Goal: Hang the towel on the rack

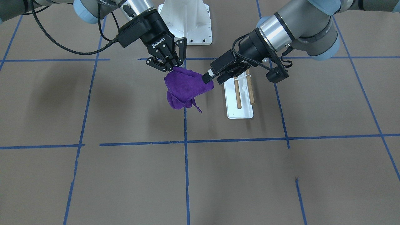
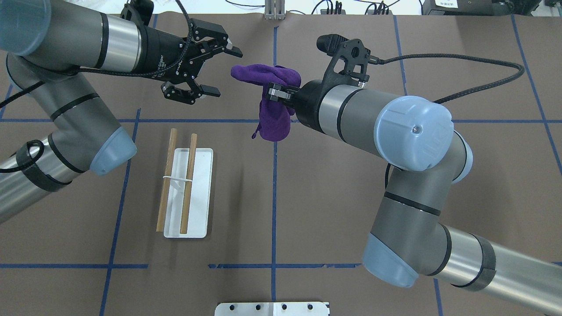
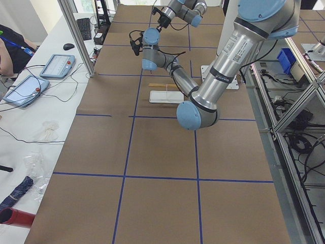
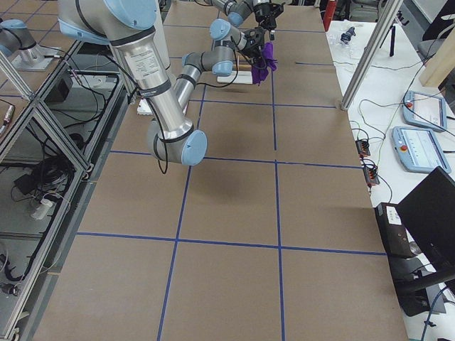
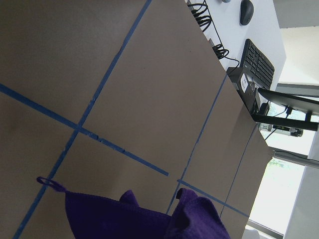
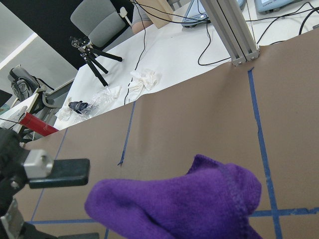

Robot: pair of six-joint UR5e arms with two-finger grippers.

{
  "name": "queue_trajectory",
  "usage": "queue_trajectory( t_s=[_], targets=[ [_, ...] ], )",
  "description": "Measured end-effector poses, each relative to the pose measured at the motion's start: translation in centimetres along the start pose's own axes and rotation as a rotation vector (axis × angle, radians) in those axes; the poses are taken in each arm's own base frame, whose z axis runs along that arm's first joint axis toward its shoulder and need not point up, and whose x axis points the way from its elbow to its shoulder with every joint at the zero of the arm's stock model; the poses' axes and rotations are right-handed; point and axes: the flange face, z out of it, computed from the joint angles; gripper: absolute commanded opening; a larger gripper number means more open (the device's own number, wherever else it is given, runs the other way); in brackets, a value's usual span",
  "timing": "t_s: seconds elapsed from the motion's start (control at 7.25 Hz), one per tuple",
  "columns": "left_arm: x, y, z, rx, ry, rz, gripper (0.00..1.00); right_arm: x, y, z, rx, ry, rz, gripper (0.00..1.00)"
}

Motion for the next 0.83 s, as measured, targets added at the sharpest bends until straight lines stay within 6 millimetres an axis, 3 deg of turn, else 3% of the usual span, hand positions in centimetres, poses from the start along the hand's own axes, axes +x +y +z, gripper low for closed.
queue_trajectory(
  t_s=[0.14, 0.28, 0.55, 0.69, 0.83],
  targets=[
    [0.15, 0.3, 0.18, -0.005, 0.002, 0.005, 0.85, -0.02, 0.11, 0.04, -0.002, 0.0, -0.001, 0.0],
    [0.34, 0.61, 0.35, -0.012, 0.005, 0.009, 0.67, 0.0, 0.24, 0.12, -0.004, 0.001, -0.002, 0.0],
    [0.67, 1.12, 0.59, -0.021, 0.008, 0.015, 0.55, -0.06, 0.54, 0.14, -0.011, 0.0, -0.005, 0.0],
    [0.76, 1.21, 0.61, -0.023, 0.009, 0.017, 0.43, -0.13, 0.61, 0.04, -0.012, -0.003, -0.006, 0.0],
    [0.78, 1.26, 0.63, -0.025, 0.009, 0.018, 0.1, -0.26, 0.65, -0.2, -0.013, -0.008, -0.006, 0.0]
  ],
)
